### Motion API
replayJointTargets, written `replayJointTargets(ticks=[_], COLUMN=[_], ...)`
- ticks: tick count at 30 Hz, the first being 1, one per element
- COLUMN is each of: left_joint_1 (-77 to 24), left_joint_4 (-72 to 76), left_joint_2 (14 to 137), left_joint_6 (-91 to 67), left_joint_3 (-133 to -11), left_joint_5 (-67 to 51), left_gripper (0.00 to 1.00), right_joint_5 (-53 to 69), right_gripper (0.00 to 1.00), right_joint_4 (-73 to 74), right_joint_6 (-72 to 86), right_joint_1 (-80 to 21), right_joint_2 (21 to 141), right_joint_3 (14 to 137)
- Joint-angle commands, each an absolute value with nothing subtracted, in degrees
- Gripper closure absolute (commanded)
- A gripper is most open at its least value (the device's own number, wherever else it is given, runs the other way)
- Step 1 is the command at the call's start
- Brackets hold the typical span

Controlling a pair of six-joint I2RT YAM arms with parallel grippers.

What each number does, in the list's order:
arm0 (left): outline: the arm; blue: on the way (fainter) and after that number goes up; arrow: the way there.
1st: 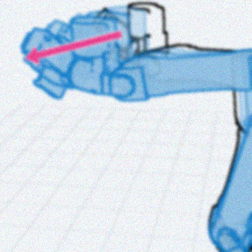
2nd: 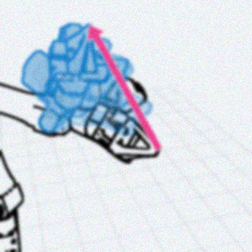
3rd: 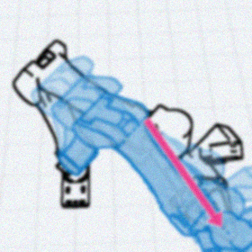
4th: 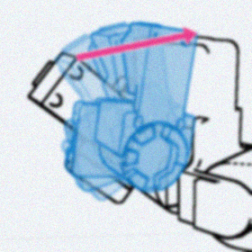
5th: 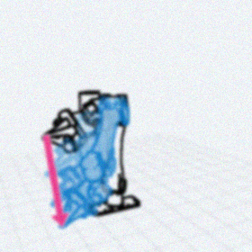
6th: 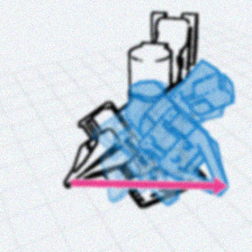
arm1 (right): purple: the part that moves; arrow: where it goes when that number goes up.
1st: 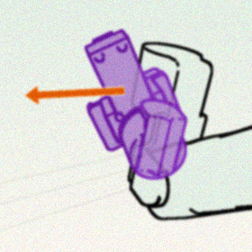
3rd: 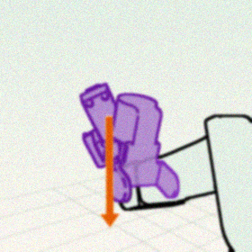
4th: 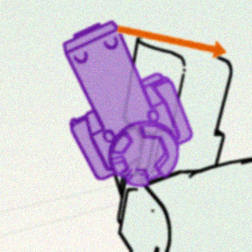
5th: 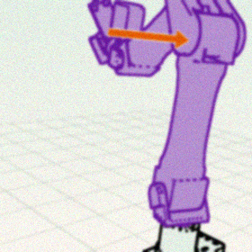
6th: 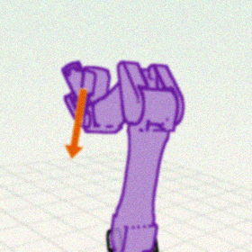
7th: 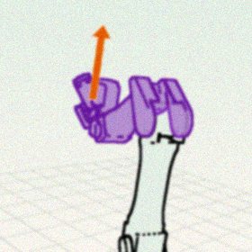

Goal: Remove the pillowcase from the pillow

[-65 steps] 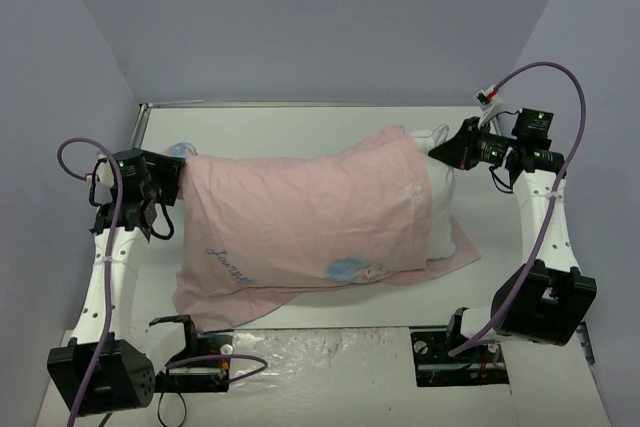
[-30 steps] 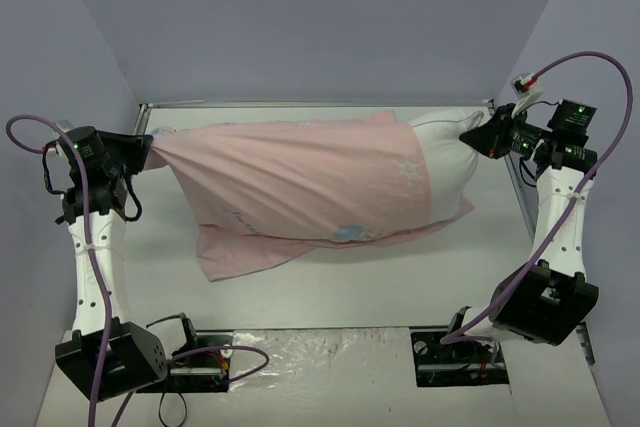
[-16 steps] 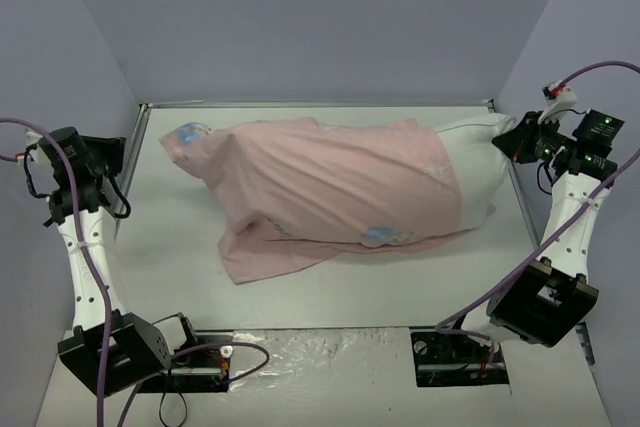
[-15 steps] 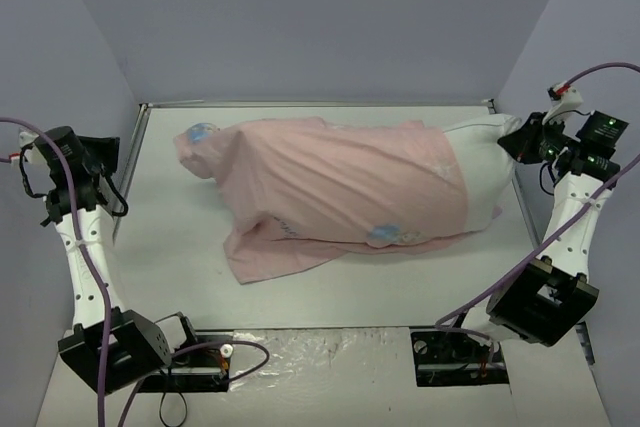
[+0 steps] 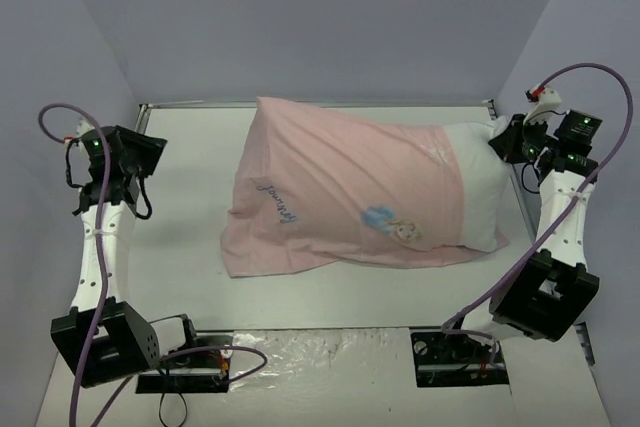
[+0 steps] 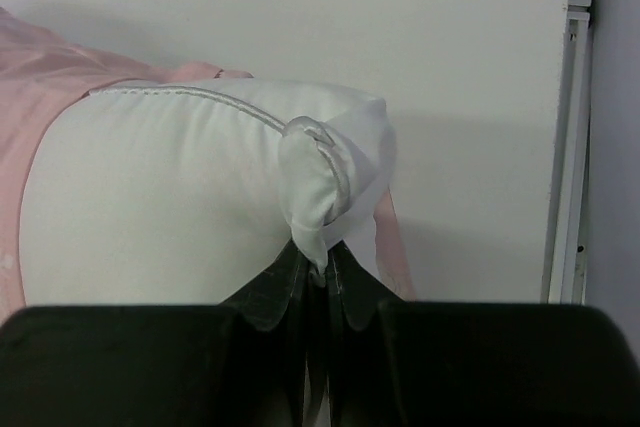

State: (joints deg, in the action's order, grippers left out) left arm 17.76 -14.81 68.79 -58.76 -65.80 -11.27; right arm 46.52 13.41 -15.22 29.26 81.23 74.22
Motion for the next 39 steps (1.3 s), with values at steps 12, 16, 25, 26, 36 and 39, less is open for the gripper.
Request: replayJointTargets(ticks=[12,16,25,26,36,39], left_joint_1=[5.5,3.9,-10.2,-11.8,-30.7,-31.9], left_joint_4=[-22.1,-31.3,-41.4,-41.3,-31.3,-28.5], left_joint_2=[51.9,51.1,52.1,52.3,64.4,68.9], left_joint_6=[-36.2,-29.5,-28.5,-28.7,-15.7,-13.5], left_joint_3=[-54.1,-58.9,-58.2,-57.7,-56.3,-56.4], left_joint_5=[-19.6,-18.8,-13.5,-12.0,8.2,11.0], left_gripper=[0.14,0.12,0.03,0.03,0.06,0.06], right_joint_5=[37.4,37.0,65.9,63.2,51.1,51.5], right_gripper=[0.52,0.14,0.0,0.0,0.05,0.04], right_joint_4=[11.8,14.9,36.5,42.8,43.2,43.2], right_joint_6=[-7.8,-9.4,-38.4,-42.3,-47.3,-47.5], right_joint_1=[12.2,13.5,27.2,26.4,24.7,24.7], right_joint_2=[93.8,95.4,90.6,90.8,89.6,89.6], right_joint_3=[88.9,94.3,84.3,84.1,76.9,76.7])
